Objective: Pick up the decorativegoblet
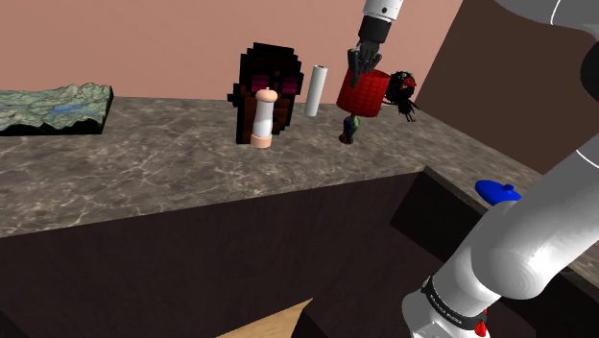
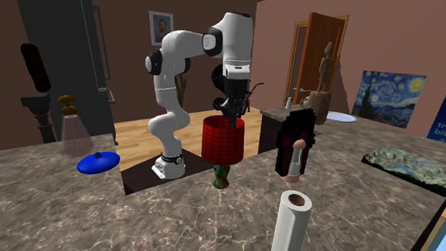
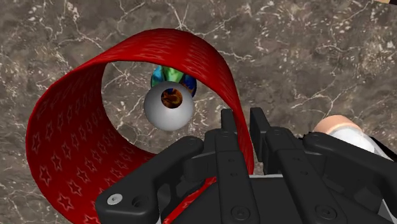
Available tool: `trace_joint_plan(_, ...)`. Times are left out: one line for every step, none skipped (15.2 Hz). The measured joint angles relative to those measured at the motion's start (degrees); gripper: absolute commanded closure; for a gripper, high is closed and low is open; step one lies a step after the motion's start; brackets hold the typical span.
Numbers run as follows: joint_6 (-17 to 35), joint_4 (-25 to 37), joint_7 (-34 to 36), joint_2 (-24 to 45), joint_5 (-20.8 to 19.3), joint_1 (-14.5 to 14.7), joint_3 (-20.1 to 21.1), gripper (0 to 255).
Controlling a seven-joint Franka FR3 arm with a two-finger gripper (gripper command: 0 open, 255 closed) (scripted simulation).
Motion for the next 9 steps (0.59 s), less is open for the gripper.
trace_joint_plan(-0.7,1.05,-0.04,0.35,0.06,-0.01,-0.03,255)
trace_joint_plan(-1.6,2.3,-0.16,0.72,0.13,-0.05,-0.11,255)
trace_joint_plan(-2.55,3.53,-0.18,1.0,0.18,-0.05,-0.13,255)
trace_joint_plan(-3.34,4.62,-0.2,1.3,0.24,-0.05,-0.15,255)
trace_joint_plan(-4.28,5.87,-0.15,1.62,0.31,-0.03,-0.13,255)
trace_joint_plan(-5.14,6.86,-0.15,1.77,0.34,-0.03,-0.14,255)
trace_joint_plan(-6.03,8.15,-0.25,2.16,0.41,-0.07,-0.2,255)
trace_joint_plan(-6.95,9.41,-0.23,2.51,0.48,-0.05,-0.21,255)
trace_joint_plan(-7.34,9.98,-0.22,2.69,0.52,-0.05,-0.2,255)
